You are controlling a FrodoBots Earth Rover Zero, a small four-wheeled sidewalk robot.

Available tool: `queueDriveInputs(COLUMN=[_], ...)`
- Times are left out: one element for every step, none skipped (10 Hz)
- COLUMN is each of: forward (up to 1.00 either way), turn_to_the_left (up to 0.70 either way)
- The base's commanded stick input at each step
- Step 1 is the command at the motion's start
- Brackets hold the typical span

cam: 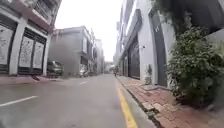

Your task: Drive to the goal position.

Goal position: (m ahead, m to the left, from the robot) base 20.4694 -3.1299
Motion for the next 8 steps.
queueDriveInputs(forward=[0.49,0.49,0.49,0.49,0.49,0.49,0.49,0.49], turn_to_the_left=[0.0,0.0,0.0,0.0,0.0,0.0,0.0,0.0])
